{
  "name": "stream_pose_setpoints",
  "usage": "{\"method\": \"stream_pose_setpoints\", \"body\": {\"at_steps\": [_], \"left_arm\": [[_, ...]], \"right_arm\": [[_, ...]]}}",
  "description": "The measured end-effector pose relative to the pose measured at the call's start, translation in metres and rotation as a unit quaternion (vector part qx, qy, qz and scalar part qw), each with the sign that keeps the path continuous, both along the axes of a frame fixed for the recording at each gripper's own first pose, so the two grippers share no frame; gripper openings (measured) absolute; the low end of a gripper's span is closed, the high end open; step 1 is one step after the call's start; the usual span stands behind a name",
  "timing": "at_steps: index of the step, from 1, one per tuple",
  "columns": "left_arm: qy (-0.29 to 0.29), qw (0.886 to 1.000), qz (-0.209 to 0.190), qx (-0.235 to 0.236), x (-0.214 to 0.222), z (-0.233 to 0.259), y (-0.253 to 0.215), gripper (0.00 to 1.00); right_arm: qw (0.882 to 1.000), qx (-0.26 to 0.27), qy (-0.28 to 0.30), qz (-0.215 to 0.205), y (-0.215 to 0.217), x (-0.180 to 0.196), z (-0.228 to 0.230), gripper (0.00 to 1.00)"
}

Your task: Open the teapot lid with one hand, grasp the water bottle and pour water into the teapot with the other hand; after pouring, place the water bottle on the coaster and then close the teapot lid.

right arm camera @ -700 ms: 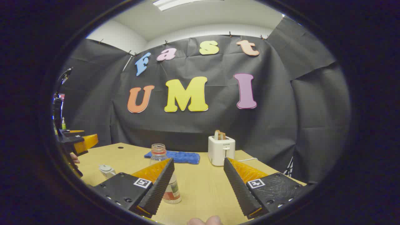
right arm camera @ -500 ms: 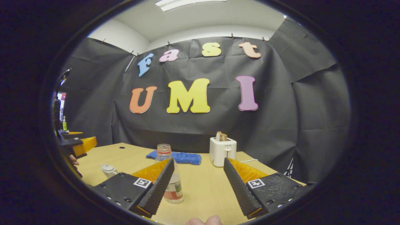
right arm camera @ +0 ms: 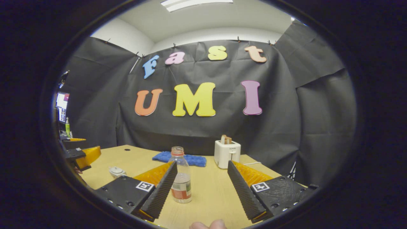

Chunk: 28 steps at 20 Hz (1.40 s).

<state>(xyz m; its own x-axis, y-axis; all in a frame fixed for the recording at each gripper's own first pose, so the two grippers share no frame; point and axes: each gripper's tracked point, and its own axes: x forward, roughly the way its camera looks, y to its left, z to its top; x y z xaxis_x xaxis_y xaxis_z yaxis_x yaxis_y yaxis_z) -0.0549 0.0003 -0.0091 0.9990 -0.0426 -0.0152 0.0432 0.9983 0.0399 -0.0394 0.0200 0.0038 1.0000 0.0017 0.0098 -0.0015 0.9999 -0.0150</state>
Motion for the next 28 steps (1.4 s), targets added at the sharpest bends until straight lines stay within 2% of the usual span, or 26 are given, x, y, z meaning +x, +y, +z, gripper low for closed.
{"method": "stream_pose_setpoints", "body": {"at_steps": [2, 5, 7, 9, 12, 14, 16, 23, 26, 28], "left_arm": [[-0.003, 1.0, 0.0, -0.006, -0.001, 0.002, 0.002, 0.97], [0.004, 1.0, -0.004, 0.003, 0.001, -0.005, 0.004, 0.97], [0.009, 1.0, -0.009, 0.006, 0.002, -0.006, 0.003, 0.97], [0.02, 1.0, -0.014, -0.002, 0.004, -0.009, -0.002, 0.97], [0.023, 1.0, -0.017, 0.002, 0.006, -0.008, -0.006, 0.97], [0.024, 0.999, -0.024, -0.003, 0.008, -0.01, -0.009, 0.97], [0.027, 0.999, -0.033, -0.006, 0.013, -0.017, -0.017, 0.97], [0.09, 0.996, -0.026, -0.003, 0.053, -0.06, -0.012, 0.97], [0.128, 0.991, -0.031, 0.009, 0.07, -0.081, -0.007, 0.92], [0.148, 0.988, -0.033, 0.014, 0.076, -0.092, -0.006, 0.83]], "right_arm": [[1.0, 0.012, 0.0, 0.0, 0.0, -0.003, 0.001, 0.95], [1.0, 0.023, 0.002, -0.002, -0.002, -0.003, -0.003, 0.97], [1.0, 0.025, 0.018, 0.0, -0.004, 0.0, -0.011, 0.95], [0.999, 0.026, 0.032, 0.005, -0.005, 0.002, -0.016, 0.97], [0.999, 0.022, 0.038, 0.002, -0.011, 0.005, -0.019, 0.95], [0.999, 0.025, 0.039, 0.014, -0.007, 0.007, -0.02, 0.93], [0.999, 0.02, 0.042, 0.016, -0.009, 0.01, -0.025, 0.96], [0.998, 0.025, 0.064, 0.009, -0.024, 0.036, -0.042, 0.95], [0.997, 0.023, 0.079, -0.001, -0.031, 0.042, -0.056, 0.96], [0.996, -0.002, 0.083, -0.015, -0.038, 0.045, -0.061, 0.95]]}}
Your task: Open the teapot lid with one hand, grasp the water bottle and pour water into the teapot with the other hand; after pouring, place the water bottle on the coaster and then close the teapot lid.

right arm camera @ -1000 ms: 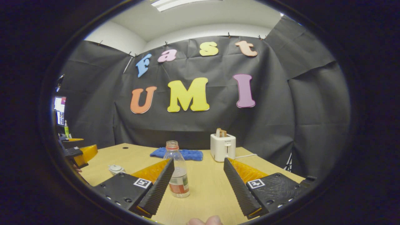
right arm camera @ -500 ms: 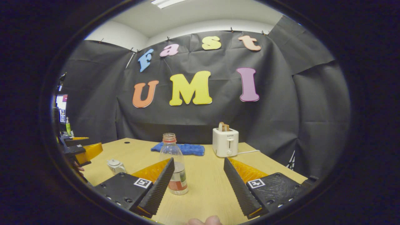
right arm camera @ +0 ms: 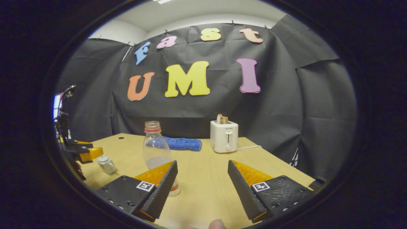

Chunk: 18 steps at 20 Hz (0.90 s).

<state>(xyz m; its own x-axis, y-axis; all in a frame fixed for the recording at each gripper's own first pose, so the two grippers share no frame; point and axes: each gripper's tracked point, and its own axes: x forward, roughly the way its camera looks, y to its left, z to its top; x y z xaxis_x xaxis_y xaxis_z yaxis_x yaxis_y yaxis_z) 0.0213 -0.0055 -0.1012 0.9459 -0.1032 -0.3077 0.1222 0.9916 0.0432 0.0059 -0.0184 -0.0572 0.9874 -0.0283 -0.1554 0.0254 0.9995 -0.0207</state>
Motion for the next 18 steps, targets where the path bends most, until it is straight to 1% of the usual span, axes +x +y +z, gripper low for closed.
{"method": "stream_pose_setpoints", "body": {"at_steps": [1, 2, 3, 4, 5, 6, 7, 8, 9, 10, 11, 13, 14, 15, 18], "left_arm": [[0.009, 1.0, -0.002, 0.001, 0.003, -0.005, -0.001, 0.77], [0.017, 1.0, -0.003, 0.002, 0.004, -0.008, -0.002, 0.74], [0.022, 1.0, -0.002, 0.007, 0.006, -0.011, -0.001, 0.69], [0.03, 0.999, -0.002, 0.012, 0.008, -0.015, 0.0, 0.67], [0.04, 0.999, 0.0, 0.015, 0.009, -0.02, 0.001, 0.61], [0.051, 0.999, 0.002, 0.015, 0.009, -0.024, 0.002, 0.58], [0.046, 0.999, -0.003, 0.014, 0.011, -0.021, 0.0, 0.51], [0.05, 0.999, -0.004, 0.017, 0.012, -0.023, -0.001, 0.49], [0.049, 0.999, -0.003, 0.021, 0.012, -0.022, -0.002, 0.43], [0.047, 0.999, 0.002, 0.024, 0.012, -0.021, 0.0, 0.41], [0.044, 0.999, 0.007, 0.028, 0.012, -0.021, 0.001, 0.29], [0.04, 0.999, -0.002, 0.024, 0.012, -0.02, -0.002, 0.16], [0.039, 0.999, -0.007, 0.022, 0.013, -0.021, -0.003, 0.13], [0.037, 0.999, -0.012, 0.021, 0.013, -0.021, -0.003, 0.08], [0.029, 0.999, -0.018, 0.009, 0.012, -0.016, -0.002, 0.05]], "right_arm": [[1.0, -0.007, -0.002, -0.003, -0.003, 0.001, 0.001, 0.96], [1.0, -0.008, -0.003, -0.004, -0.004, 0.003, 0.001, 0.96], [1.0, -0.005, -0.003, -0.002, -0.004, 0.004, 0.001, 0.95], [1.0, -0.003, -0.003, -0.001, -0.002, 0.004, 0.001, 0.95], [1.0, -0.004, -0.004, 0.001, 0.0, 0.005, 0.002, 0.95], [1.0, -0.005, -0.003, 0.003, 0.002, 0.006, 0.002, 0.95], [1.0, -0.005, -0.002, 0.006, 0.005, 0.006, 0.001, 0.95], [1.0, -0.005, 0.001, 0.01, 0.007, 0.005, -0.002, 0.96], [1.0, -0.003, 0.005, 0.014, 0.01, 0.005, -0.004, 0.97], [1.0, -0.002, 0.008, 0.017, 0.011, 0.004, -0.005, 0.95], [1.0, -0.002, 0.01, 0.018, 0.012, 0.004, -0.006, 0.95], [1.0, -0.001, 0.009, 0.019, 0.012, 0.002, -0.004, 0.96], [1.0, 0.0, 0.008, 0.02, 0.012, 0.002, -0.004, 0.95], [1.0, 0.0, 0.007, 0.021, 0.011, 0.001, -0.002, 0.95], [0.999, 0.011, 0.005, 0.031, 0.017, 0.002, -0.002, 0.95]]}}
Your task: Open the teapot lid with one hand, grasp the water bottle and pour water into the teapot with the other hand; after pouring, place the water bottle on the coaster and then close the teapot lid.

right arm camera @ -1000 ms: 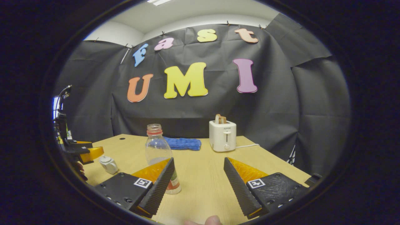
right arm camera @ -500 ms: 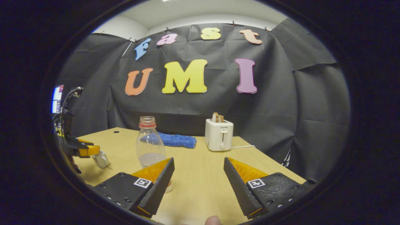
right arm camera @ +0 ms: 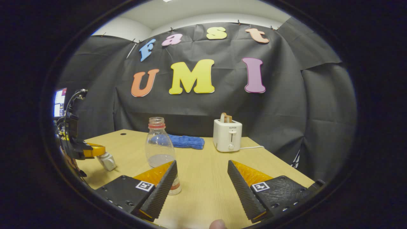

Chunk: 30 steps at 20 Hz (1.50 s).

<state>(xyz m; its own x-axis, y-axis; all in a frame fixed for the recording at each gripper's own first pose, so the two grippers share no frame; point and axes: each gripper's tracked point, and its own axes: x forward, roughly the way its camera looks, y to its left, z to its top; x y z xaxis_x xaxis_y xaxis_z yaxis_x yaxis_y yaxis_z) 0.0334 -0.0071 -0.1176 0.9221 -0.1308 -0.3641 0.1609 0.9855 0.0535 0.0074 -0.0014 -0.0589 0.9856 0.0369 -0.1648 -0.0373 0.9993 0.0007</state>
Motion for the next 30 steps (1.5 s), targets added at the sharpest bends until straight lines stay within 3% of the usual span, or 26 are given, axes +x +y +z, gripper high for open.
{"method": "stream_pose_setpoints", "body": {"at_steps": [8, 13, 23, 25, 27, 30], "left_arm": [[-0.017, 0.999, -0.016, -0.041, -0.006, 0.02, 0.002, 0.03], [-0.041, 0.997, -0.018, -0.059, -0.015, 0.042, 0.01, 0.03], [-0.052, 0.996, -0.019, -0.074, -0.031, 0.049, 0.036, 0.03], [-0.051, 0.996, -0.014, -0.077, -0.033, 0.047, 0.044, 0.03], [-0.051, 0.995, -0.01, -0.079, -0.034, 0.046, 0.051, 0.03], [-0.053, 0.995, -0.004, -0.083, -0.036, 0.043, 0.064, 0.03]], "right_arm": [[0.998, 0.018, -0.005, 0.053, 0.028, -0.006, 0.001, 0.95], [0.996, 0.029, 0.025, 0.084, 0.053, -0.001, -0.016, 0.96], [0.994, 0.036, 0.058, 0.084, 0.083, 0.03, -0.033, 0.96], [0.994, 0.04, 0.065, 0.082, 0.088, 0.029, -0.034, 0.92], [0.993, 0.032, 0.071, 0.086, 0.094, 0.031, -0.033, 0.75], [0.992, -0.029, 0.059, 0.104, 0.108, 0.04, -0.019, 0.69]]}}
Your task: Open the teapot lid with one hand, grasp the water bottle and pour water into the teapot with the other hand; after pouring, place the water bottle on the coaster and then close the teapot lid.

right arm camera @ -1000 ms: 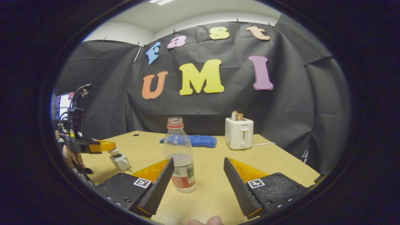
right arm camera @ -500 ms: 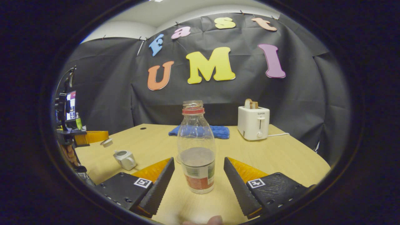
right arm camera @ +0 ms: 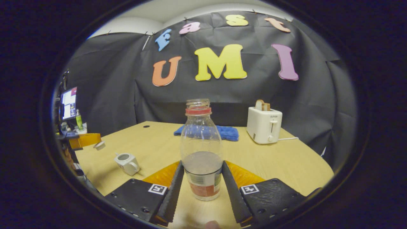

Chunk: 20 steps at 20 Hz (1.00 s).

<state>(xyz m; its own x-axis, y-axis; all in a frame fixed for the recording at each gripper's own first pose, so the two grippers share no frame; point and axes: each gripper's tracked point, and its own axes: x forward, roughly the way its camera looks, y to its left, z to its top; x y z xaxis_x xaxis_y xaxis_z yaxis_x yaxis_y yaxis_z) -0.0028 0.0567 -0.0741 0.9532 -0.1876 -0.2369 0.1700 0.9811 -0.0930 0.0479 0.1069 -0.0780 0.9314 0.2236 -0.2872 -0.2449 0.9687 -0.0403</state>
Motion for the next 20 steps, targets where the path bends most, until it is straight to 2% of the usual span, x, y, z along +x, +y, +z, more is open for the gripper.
{"method": "stream_pose_setpoints", "body": {"at_steps": [4, 5, 7, 9, 11, 15, 17, 20], "left_arm": [[-0.001, 1.0, 0.008, -0.004, -0.005, -0.001, 0.012, 0.03], [-0.002, 1.0, 0.008, -0.005, -0.007, 0.0, 0.013, 0.03], [-0.006, 1.0, 0.009, -0.005, -0.01, 0.002, 0.015, 0.03], [-0.007, 1.0, 0.01, -0.004, -0.01, 0.0, 0.017, 0.03], [-0.008, 1.0, 0.011, -0.004, -0.011, 0.0, 0.019, 0.03], [-0.01, 1.0, 0.016, -0.004, -0.011, 0.001, 0.025, 0.03], [-0.009, 1.0, 0.019, -0.006, -0.011, -0.003, 0.029, 0.03], [-0.005, 1.0, 0.025, -0.01, -0.01, -0.008, 0.036, 0.03]], "right_arm": [[0.993, -0.106, -0.026, 0.042, 0.024, 0.008, 0.012, 0.69], [0.988, -0.144, -0.037, 0.047, 0.027, 0.011, 0.015, 0.69], [0.969, -0.234, -0.067, 0.05, 0.029, 0.022, 0.019, 0.69], [0.941, -0.319, -0.092, 0.06, 0.033, 0.031, 0.014, 0.69], [0.907, -0.396, -0.118, 0.08, 0.045, 0.034, 0.007, 0.7], [0.82, -0.528, -0.186, 0.117, 0.066, 0.036, 0.001, 0.7], [0.794, -0.558, -0.202, 0.131, 0.072, 0.04, -0.005, 0.7], [0.77, -0.585, -0.21, 0.144, 0.081, 0.047, -0.008, 0.7]]}}
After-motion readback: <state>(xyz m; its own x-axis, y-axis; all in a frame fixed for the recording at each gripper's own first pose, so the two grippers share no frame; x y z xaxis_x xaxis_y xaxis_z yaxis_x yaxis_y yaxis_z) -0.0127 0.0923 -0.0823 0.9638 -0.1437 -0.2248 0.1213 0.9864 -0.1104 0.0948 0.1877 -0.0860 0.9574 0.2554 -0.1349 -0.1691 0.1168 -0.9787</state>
